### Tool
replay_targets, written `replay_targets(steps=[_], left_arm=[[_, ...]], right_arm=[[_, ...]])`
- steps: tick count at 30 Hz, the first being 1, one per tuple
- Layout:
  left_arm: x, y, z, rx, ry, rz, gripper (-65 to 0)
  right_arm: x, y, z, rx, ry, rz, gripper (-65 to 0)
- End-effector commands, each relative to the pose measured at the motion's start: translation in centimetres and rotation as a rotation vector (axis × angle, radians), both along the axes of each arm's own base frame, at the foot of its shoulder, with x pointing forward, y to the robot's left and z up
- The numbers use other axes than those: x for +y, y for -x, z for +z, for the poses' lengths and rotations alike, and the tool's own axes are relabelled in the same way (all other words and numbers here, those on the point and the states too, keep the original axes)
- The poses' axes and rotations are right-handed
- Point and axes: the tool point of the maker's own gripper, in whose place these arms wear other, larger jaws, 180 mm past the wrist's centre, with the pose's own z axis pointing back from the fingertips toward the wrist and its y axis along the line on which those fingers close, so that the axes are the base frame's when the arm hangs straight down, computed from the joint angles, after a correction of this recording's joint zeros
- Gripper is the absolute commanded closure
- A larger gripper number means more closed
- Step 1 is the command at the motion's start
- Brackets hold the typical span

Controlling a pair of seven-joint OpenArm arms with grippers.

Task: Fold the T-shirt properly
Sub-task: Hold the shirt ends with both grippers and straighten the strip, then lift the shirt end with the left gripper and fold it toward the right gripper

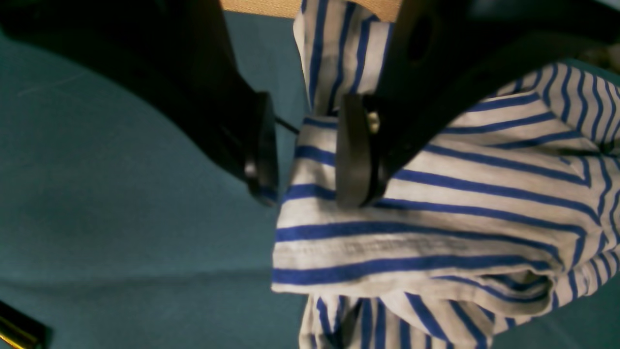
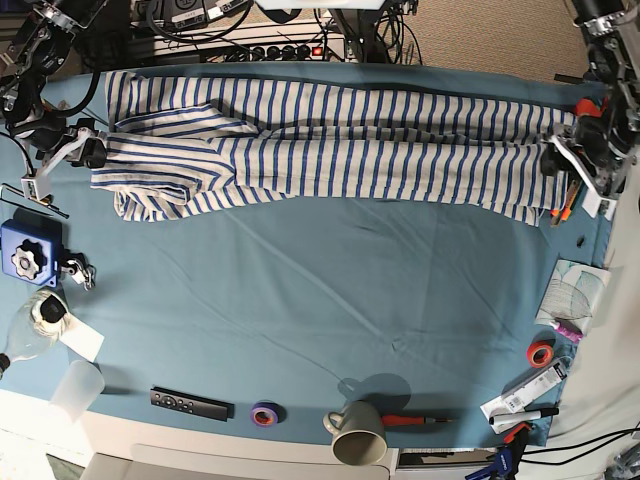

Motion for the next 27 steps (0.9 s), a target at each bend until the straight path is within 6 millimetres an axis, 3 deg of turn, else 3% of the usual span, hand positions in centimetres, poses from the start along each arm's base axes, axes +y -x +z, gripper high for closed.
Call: replay_targets(steps=[1, 5, 10, 19, 22, 26, 27], left_arm=[[0.4, -0.5, 0.6, -0.03, -0.017, 0.006, -32.2], [1.4, 0.1, -1.5, 0.011, -0.063, 0.051, -32.2], [1.3, 2.8, -4.5, 0.167, -0.002, 0.065, -32.2], [0.6, 4.4, -5.9, 0.256, 0.061, 0.067, -30.3], [-0.6, 4.4, -5.6, 0.257, 0.129, 0.053, -22.6], [-1.8, 4.0, -5.0, 0.231, 0.202, 0.041, -1.7], [-1.7, 3.9, -5.0, 0.227, 0.201, 0.042, 0.0]], right_arm=[[-0.7, -0.8, 1.5, -0.044, 0.032, 0.008, -20.3], [-0.7, -0.8, 1.5, -0.044, 0.032, 0.008, -20.3], [-0.7, -0.9, 1.6, -0.048, 0.032, 0.008, -20.3], [-0.7, -1.2, 1.8, -0.064, 0.032, 0.006, -20.3], [-0.7, -1.2, 1.8, -0.066, 0.032, 0.006, -20.2], [-0.7, -1.3, 1.9, -0.072, 0.032, 0.006, -20.2], [-0.7, -1.3, 1.9, -0.073, 0.032, 0.005, -20.2]])
